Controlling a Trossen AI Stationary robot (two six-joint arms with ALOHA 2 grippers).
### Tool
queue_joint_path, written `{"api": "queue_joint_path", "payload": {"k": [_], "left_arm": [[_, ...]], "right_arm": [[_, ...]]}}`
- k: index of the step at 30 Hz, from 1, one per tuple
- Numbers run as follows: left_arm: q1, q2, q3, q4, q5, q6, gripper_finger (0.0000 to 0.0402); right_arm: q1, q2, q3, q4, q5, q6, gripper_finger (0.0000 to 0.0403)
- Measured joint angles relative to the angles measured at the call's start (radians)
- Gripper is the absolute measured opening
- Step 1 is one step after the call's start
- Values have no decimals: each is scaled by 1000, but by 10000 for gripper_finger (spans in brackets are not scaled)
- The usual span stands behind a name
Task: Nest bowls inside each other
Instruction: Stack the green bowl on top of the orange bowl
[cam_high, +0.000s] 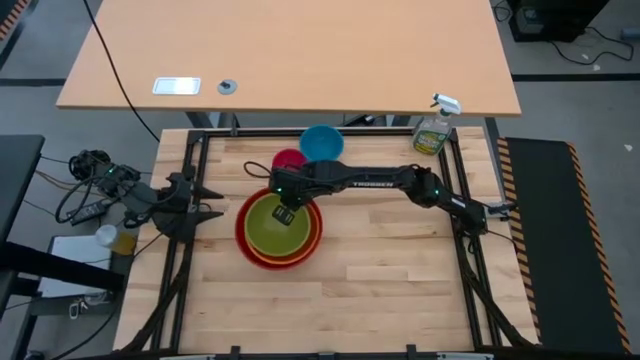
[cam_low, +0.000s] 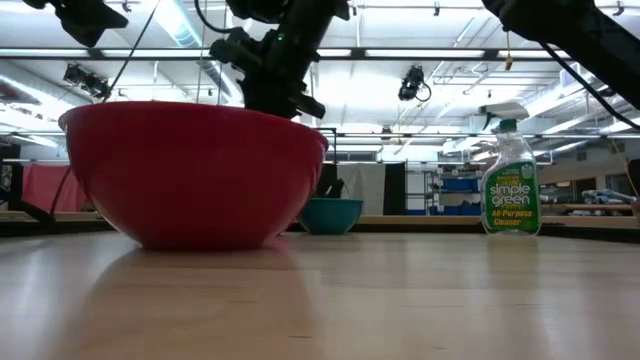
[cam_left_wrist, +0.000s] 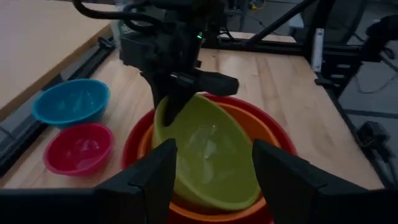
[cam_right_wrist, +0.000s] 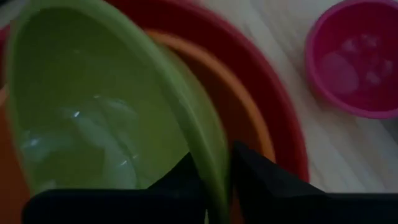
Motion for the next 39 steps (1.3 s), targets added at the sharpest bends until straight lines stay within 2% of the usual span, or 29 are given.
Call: {"api": "queue_joint_path", "payload": {"k": [7,13,21,31,34,39], "left_arm": [[0,0,0,3,10,-47,215],[0,0,0,3,10,-47,215],[0,0,0,5,10,-47,215],[0,0,0,10,10,-47,215],[0,0,0,11,9,-48,215],[0,0,0,11,9,-48,215]], "right_arm": [[2,0,1,-22,-53,-49,134],[-7,-20,24,18,-67,91,172],[-3,-68,25,26,-116,314,173],[7,-84,26,119,-54,466,172],[16,-84,25,149,-48,482,172],[40,-84,25,207,22,487,172]]}}
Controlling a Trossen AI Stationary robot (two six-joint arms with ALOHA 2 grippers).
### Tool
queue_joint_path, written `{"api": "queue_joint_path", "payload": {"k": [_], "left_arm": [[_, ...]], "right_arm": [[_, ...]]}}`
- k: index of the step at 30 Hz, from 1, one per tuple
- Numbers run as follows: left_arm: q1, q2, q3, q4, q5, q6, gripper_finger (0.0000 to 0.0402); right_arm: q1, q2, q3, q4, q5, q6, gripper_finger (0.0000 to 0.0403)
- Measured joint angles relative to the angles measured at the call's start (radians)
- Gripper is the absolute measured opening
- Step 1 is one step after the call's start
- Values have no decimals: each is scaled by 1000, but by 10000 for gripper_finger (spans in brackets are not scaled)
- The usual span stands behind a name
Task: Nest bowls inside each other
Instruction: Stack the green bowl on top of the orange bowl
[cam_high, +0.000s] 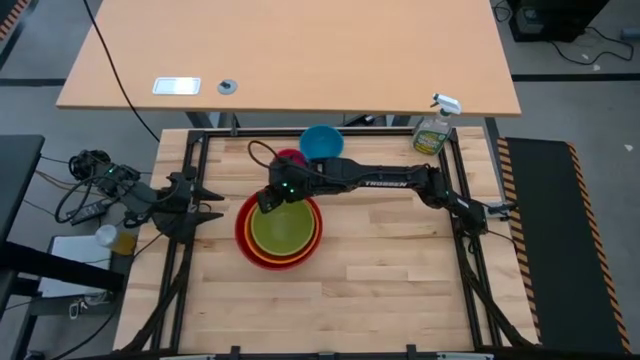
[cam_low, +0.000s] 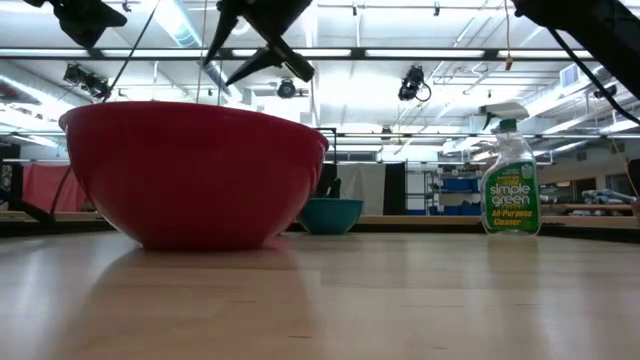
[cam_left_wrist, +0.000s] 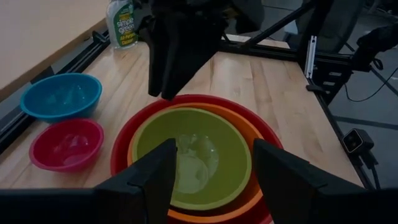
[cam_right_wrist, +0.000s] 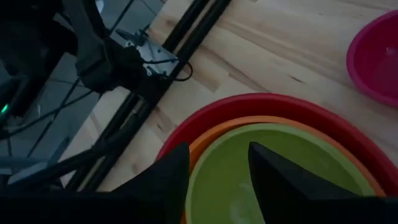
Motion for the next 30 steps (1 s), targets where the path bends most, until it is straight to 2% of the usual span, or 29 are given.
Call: {"api": "queue_joint_path", "payload": {"k": [6,18,30], "left_arm": [[0,0,0,0,0,0,215],[0,0,0,0,0,0,215],[0,0,0,0,0,0,215]], "right_arm": [[24,0,0,11,50,70,171],[72,0,0,22,185,72,171],[75,0,0,33,158,40,171]]}}
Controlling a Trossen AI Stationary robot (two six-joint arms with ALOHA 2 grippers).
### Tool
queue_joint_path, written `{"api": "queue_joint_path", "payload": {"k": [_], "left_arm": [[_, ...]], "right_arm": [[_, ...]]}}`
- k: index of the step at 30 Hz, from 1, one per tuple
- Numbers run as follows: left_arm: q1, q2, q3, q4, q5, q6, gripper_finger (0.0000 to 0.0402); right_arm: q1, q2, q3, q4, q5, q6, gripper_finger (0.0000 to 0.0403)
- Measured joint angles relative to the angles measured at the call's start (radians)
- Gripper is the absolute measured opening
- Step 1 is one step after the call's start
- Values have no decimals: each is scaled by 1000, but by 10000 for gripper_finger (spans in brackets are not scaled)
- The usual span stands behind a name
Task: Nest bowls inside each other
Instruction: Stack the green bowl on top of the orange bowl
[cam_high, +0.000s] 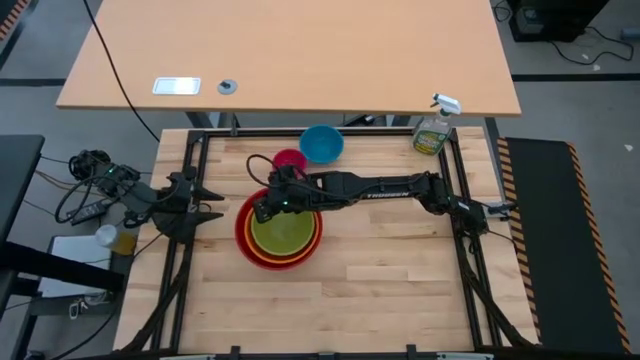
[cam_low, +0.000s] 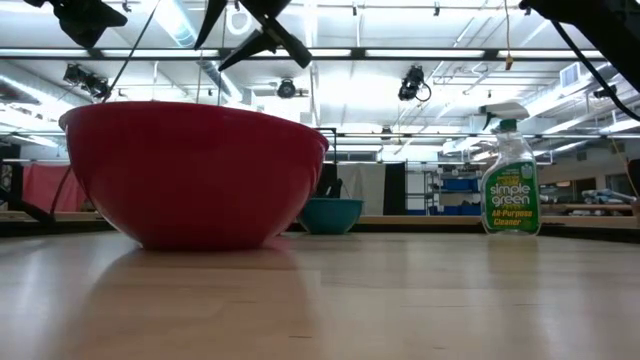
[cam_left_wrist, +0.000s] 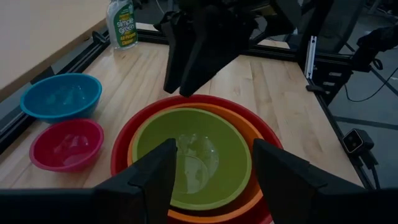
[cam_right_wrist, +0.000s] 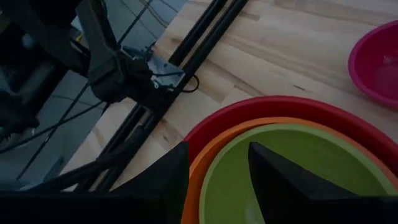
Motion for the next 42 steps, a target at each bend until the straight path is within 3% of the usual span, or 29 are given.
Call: {"api": "queue_joint_path", "payload": {"k": [14,23,32,37,42], "left_arm": [[0,0,0,0,0,0,215],[0,0,0,0,0,0,215],[0,0,0,40,1,0,215],[0,0,0,120,1,-2,215],[0,0,0,160,-42,31,215]], "right_arm": [[-10,0,0,-3,-70,-91,171],[-9,0,0,-153,-53,-113,171],[-28,0,0,-316,-76,-240,171],[-30,21,0,-401,109,-303,171],[6,28,-64,-359,187,-448,171]]}}
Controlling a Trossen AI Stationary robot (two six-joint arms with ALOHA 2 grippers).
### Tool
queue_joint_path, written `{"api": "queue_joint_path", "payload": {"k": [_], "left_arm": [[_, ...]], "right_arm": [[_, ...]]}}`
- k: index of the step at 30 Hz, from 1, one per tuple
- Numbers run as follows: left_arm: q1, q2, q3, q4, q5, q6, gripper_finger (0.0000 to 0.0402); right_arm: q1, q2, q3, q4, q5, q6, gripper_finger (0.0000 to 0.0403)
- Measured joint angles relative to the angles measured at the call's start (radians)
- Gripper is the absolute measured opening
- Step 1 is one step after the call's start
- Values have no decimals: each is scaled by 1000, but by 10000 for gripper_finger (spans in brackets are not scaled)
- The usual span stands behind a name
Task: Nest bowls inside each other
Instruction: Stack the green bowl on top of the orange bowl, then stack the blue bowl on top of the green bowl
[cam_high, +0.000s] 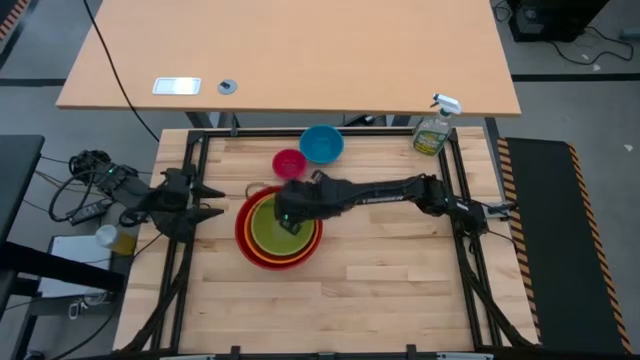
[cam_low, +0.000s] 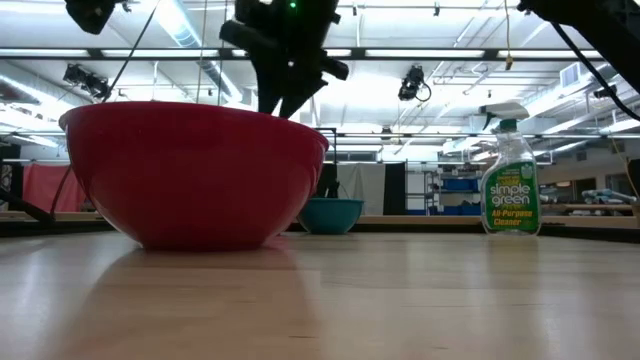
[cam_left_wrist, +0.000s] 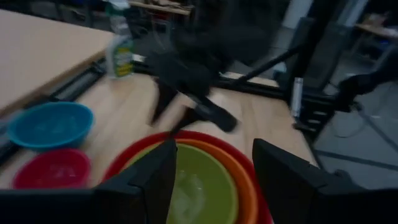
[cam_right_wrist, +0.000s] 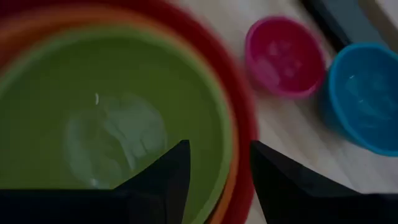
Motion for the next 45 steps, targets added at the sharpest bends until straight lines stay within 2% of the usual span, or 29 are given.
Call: {"api": "queue_joint_path", "payload": {"k": [3,8,13,17,22,26,33,40,45], "left_arm": [[0,0,0,-2,-44,1,215],[0,0,0,-23,-38,-4,215],[0,7,0,-25,-22,-17,215],[0,14,0,-26,-13,36,215],[0,43,0,-33,-9,131,215],[0,100,-3,-46,-8,104,215],[-1,166,-125,157,-7,197,215],[-1,129,-233,398,-13,291,215],[-1,71,-314,512,-17,318,215]], "right_arm": [[4,2,-35,-27,9,-54,171],[-21,1,-75,-19,14,-147,171],[-46,0,-80,41,28,-264,171],[-60,-1,-147,158,28,-377,171],[-83,0,-203,209,51,-389,171],[-90,0,-203,210,40,-420,171],[-86,-28,-165,196,60,-425,171],[-95,-69,-136,149,-14,-403,171],[-160,-89,-136,54,-44,-388,169]]}}
